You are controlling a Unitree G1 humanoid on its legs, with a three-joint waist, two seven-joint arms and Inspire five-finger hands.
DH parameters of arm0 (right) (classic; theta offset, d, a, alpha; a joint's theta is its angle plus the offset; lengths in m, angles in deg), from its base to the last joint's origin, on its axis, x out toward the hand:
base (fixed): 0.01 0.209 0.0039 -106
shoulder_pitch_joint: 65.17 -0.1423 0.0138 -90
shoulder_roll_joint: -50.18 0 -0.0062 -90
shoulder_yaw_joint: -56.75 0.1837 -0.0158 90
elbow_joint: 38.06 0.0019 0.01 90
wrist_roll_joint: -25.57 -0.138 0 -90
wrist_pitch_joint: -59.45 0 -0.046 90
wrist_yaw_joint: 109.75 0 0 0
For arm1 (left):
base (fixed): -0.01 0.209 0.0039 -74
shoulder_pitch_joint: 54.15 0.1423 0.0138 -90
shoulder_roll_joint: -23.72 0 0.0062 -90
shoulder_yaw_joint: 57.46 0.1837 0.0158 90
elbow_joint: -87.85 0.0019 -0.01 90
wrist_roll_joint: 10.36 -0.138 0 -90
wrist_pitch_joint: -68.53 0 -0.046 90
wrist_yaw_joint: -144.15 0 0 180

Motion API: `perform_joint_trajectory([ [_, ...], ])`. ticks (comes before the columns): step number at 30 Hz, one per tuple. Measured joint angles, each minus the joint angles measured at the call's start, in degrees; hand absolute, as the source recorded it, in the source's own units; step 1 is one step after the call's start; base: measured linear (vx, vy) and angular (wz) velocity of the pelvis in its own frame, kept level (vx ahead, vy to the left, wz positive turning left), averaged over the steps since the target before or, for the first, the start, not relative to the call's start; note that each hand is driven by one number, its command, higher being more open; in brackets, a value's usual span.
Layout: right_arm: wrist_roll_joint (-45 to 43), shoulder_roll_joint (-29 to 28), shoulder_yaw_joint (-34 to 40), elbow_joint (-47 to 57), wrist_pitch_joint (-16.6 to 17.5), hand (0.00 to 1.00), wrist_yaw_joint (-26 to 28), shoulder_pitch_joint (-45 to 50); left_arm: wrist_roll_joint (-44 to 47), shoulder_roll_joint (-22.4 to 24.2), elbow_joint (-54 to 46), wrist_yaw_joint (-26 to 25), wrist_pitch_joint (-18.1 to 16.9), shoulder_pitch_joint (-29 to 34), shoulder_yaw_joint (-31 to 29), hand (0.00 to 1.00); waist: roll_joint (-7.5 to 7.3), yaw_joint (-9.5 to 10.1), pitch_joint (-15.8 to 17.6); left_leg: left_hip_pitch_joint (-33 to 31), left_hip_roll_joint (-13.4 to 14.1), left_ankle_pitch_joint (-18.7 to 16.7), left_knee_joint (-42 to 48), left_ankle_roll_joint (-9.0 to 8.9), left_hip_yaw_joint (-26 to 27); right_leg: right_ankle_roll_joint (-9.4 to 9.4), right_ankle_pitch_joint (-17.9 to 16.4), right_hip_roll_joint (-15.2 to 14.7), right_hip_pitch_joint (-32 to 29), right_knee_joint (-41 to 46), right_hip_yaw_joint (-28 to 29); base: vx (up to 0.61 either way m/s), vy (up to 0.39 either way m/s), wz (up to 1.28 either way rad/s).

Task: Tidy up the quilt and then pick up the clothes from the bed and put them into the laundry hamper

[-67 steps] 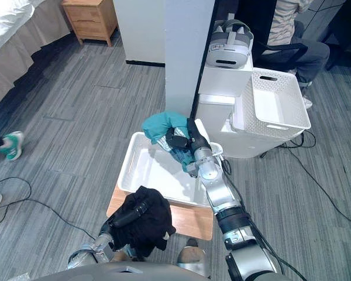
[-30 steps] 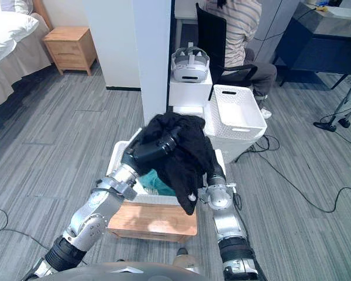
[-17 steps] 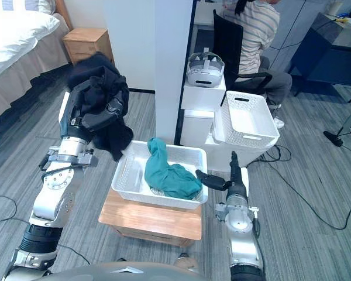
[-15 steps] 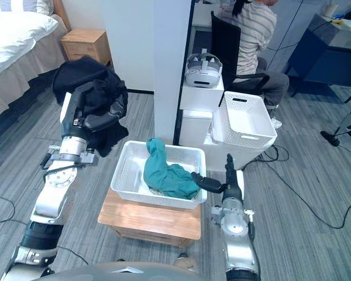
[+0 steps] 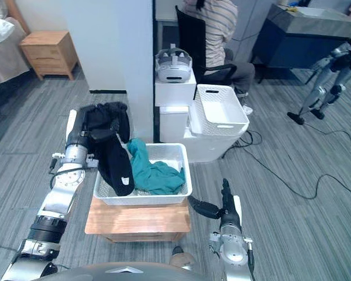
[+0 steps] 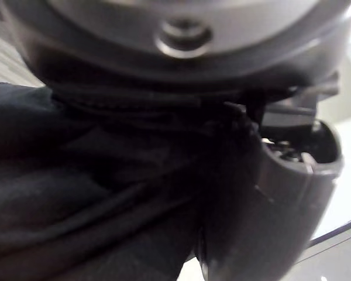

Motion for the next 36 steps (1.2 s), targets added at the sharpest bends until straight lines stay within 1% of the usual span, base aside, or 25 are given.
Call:
perform_joint_trajectory([
  [1, 0.00, 0.00, -0.33, 0.00, 0.17, 1.00, 0.03, 0.27, -0.30, 0.23, 1.02, 0.06, 0.00, 0.29, 0.15, 0.00, 0.01, -0.10, 0.01, -0.02, 0.06, -0.02, 0.00, -0.03, 0.28, -0.02, 0.04, 0.08, -0.29, 0.02, 0.28, -0.01, -0.011, -0.27],
  [2, 0.00, 0.04, -1.25, 0.00, 0.59, 1.00, 0.07, 0.75, -2.18, 0.49, 2.65, 0.06, -0.01, 1.36, 0.22, 1.00, 0.02, -0.46, 0.01, -0.01, 0.20, -0.09, 0.00, -0.13, 0.88, -0.04, 0.09, 0.24, -0.60, 0.02, 0.87, -0.01, -0.012, -0.19],
  [4, 0.00, 0.04, -2.51, 0.00, 1.37, 1.00, 0.15, 1.64, -4.23, 0.57, 5.81, 0.05, -0.03, 2.57, 0.85, 1.00, 0.16, -1.15, 0.08, 0.00, 0.48, -0.15, 0.00, -0.21, 1.43, -0.01, 0.15, 0.40, -0.75, 0.01, 1.29, 0.00, -0.021, -0.18],
  [6, 0.00, 0.18, -3.73, -0.06, 1.86, 1.00, 0.25, 2.30, -4.71, 0.77, 9.01, -0.01, -0.05, 3.61, 1.48, 1.00, 0.31, -1.24, 0.13, 0.01, 0.72, -0.33, -0.01, -0.48, 2.35, 0.02, 0.20, 0.18, -1.58, -0.02, 2.26, -0.02, -0.010, -0.24],
  [7, 0.00, 0.30, -4.50, -0.06, 2.17, 1.00, 0.21, 2.42, -6.42, 0.83, 11.64, -0.21, -0.04, 4.28, 2.41, 1.00, 0.60, -1.47, 0.32, 0.00, 0.66, -0.43, -0.02, -0.58, 2.88, 0.09, 0.33, 0.13, -1.61, -0.12, 2.83, -0.01, -0.001, -0.20],
  [9, 0.01, 0.37, -5.04, -0.22, 2.20, 1.00, 0.21, 2.61, -6.47, 1.20, 13.92, -0.25, -0.04, 4.55, 3.27, 1.00, 0.82, -1.68, 0.46, 0.03, 0.58, -0.55, -0.02, -0.61, 3.06, 0.10, 0.34, 0.06, -1.68, -0.12, 3.02, -0.01, -0.001, -0.11],
  [12, 0.03, 0.37, -6.38, -0.85, 2.46, 1.00, 0.25, 2.68, -6.44, 1.47, 14.45, -0.67, -0.04, 6.37, 3.34, 1.00, 0.90, -1.84, 0.51, 0.09, 0.58, -0.71, -0.02, -0.75, 4.03, 0.14, 0.43, 0.12, -2.38, -0.13, 3.98, -0.02, -0.014, -0.15],
  [15, 0.04, 0.32, -6.50, -1.63, 2.50, 1.00, 0.21, 2.80, -6.35, 2.83, 9.10, -0.63, 1.09, 7.48, 2.03, 1.00, 1.25, -1.64, 0.72, 0.10, 0.50, -0.69, 0.02, -0.67, 3.95, 0.20, 0.93, 0.47, -2.04, -0.09, 3.80, 0.00, -0.014, 0.02],
  [18, 0.02, 0.30, -6.53, -3.23, 2.65, 1.00, 0.07, 3.30, -6.20, 3.44, 0.44, -0.43, 0.74, 8.11, 1.69, 1.00, 1.70, -1.21, 1.00, 0.83, 0.56, -0.67, 0.00, -0.61, 2.78, 0.21, 0.92, 0.39, -0.60, -0.13, 2.38, -0.02, -0.013, 0.17],
  [19, 0.01, 0.30, -6.53, -3.36, 2.72, 1.00, 0.07, 3.42, -6.04, 3.44, -0.80, -0.25, 0.36, 8.12, 1.64, 1.00, 1.85, -1.09, 1.06, 0.98, 0.55, -0.69, -0.01, -0.57, 2.64, 0.22, 0.90, 0.36, -0.37, -0.14, 2.23, -0.04, -0.008, 0.17],
  [21, -0.20, 0.30, -6.53, -3.85, 3.27, 1.00, 0.07, 3.45, -4.73, 3.28, -5.14, 0.06, -2.95, 8.12, 1.19, 1.00, 2.58, -0.94, 1.35, 0.94, 0.40, -0.66, -0.02, -0.35, 1.81, 0.23, 0.82, 0.10, 0.07, -0.12, 1.28, -0.05, -0.001, 0.19],
  [24, -0.44, 0.27, -6.52, -6.77, 4.44, 1.00, 0.04, 3.33, -3.40, 3.09, -10.55, -0.49, -6.25, 8.10, 0.01, 1.00, 3.03, -0.73, 1.38, 0.94, 0.38, -0.65, -0.03, -0.44, 0.36, 0.18, 0.13, -0.01, 0.48, 0.04, 0.01, -0.07, -0.005, 0.23],
  [25, -0.44, 0.27, -6.46, -7.58, 4.58, 1.00, 0.00, 3.32, -3.29, 3.04, -11.41, -0.80, -6.80, 8.06, -0.23, 1.00, 3.14, -0.59, 1.31, 0.88, 0.41, -0.58, -0.04, -0.43, 0.16, 0.15, 0.00, -0.01, 0.52, 0.10, -0.24, -0.06, -0.012, 0.20],
  [27, -0.44, 0.22, -5.57, -11.03, 4.68, 1.00, -0.19, 3.33, -1.38, 2.75, -14.64, -1.39, -7.96, 8.08, -1.13, 1.00, 3.71, 0.41, 0.94, 0.57, 0.48, -0.29, -0.04, -0.47, -0.57, -0.17, -0.36, 0.01, 0.60, 0.18, -0.89, -0.03, -0.011, 0.15],
  [30, -0.32, 0.19, -4.51, -14.95, 4.67, 1.00, -1.18, 2.93, 2.00, 2.75, -16.27, -2.30, -9.07, 8.71, -2.62, 1.00, 4.29, 0.83, 0.57, -0.08, 0.47, 0.13, -0.04, -0.27, -1.86, -0.21, -0.40, -0.07, 0.67, 0.16, -2.09, -0.01, -0.007, 0.23],
  [32, -0.35, 0.00, -3.14, -18.78, 4.64, 1.00, -1.91, 1.80, 7.24, 3.01, -17.50, -2.35, -9.84, 11.42, -4.82, 1.00, 4.25, 1.11, 0.61, -0.08, 0.56, 0.42, -0.05, -0.26, -2.81, -0.30, -0.45, -0.03, 1.33, 0.02, -3.13, 0.00, -0.006, 0.22],
  [33, -0.28, 0.06, -2.79, -19.41, 4.64, 1.00, -2.36, 1.46, 8.39, 3.26, -17.50, -2.33, -10.26, 12.61, -5.34, 1.00, 4.24, 1.21, 0.60, -0.06, 0.57, 0.44, -0.04, -0.27, -3.02, -0.33, -0.48, -0.04, 1.48, 0.02, -3.38, 0.00, -0.001, 0.18],
  [35, -0.23, 0.14, -0.85, -23.37, 4.67, 1.00, -3.61, 0.27, 13.03, 4.16, -17.42, -1.91, -10.45, 17.39, -6.44, 1.00, 4.00, 2.19, 0.69, -0.02, 0.57, 0.49, -0.05, -0.32, -3.66, -0.39, -0.59, -0.42, 1.96, -0.10, -3.96, 0.01, 0.014, 0.18],
  [36, -0.26, 0.24, 0.17, -26.19, 4.59, 1.00, -3.97, -0.82, 14.86, 4.63, -17.09, -1.58, -10.44, 20.99, -6.49, 1.00, 3.76, 2.62, 0.81, -0.01, 0.53, 0.50, -0.05, -0.34, -4.10, -0.41, -0.57, -0.48, 2.43, -0.40, -4.43, 0.02, 0.024, 0.17],
])
